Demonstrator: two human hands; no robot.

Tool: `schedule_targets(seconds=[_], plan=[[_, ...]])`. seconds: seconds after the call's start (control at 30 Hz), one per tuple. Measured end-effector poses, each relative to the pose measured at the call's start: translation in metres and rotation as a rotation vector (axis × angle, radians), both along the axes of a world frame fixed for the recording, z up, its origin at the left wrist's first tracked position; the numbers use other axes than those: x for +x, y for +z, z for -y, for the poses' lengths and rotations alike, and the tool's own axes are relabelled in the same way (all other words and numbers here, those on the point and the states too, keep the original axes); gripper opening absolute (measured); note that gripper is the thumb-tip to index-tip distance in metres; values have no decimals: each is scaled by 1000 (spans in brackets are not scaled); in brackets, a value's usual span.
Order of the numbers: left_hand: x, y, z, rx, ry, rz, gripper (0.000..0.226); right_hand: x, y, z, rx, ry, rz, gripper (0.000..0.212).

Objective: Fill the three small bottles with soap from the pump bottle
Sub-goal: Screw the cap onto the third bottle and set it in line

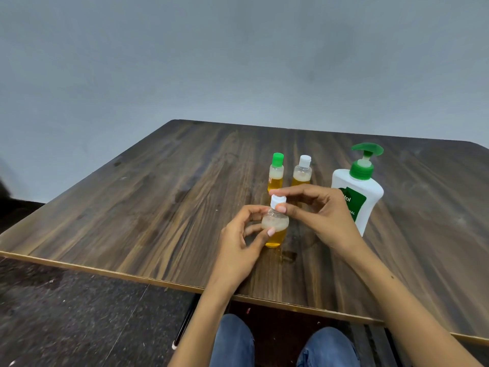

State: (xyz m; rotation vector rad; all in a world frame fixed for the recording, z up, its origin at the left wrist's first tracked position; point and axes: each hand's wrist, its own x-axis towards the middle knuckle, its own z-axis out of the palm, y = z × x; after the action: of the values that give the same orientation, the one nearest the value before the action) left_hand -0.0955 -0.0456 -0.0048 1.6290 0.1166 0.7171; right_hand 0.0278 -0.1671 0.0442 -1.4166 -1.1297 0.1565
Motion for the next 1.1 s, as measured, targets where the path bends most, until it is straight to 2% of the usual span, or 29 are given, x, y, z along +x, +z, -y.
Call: schedule_targets(seconds=[0.37, 0.6, 0.77, 0.87, 0.93, 1.0, 1.1], plan=[[2, 0, -1, 95, 65, -59, 31, -2, -5, -4, -28, -157, 180, 29], [2, 0, -3, 76, 67, -78, 34, 2, -2, 8, -47, -73, 103, 26], [3, -1, -2, 57, 65, -83, 34, -2, -4, 3, -16, -128, 138, 39], [3, -1, -2, 52, 63, -82, 33, -3, -6, 4, -39, -146, 181, 40], [2, 0, -2, 48, 54, -81, 34, -3, -5, 6, -35, -95, 131, 41], [2, 0, -2, 41, 51, -80, 34, -1, -3, 9, -24, -11, 81, 38], [2, 0, -2, 53, 54, -83, 33, 2, -2, 9, -45, -16, 158, 28]])
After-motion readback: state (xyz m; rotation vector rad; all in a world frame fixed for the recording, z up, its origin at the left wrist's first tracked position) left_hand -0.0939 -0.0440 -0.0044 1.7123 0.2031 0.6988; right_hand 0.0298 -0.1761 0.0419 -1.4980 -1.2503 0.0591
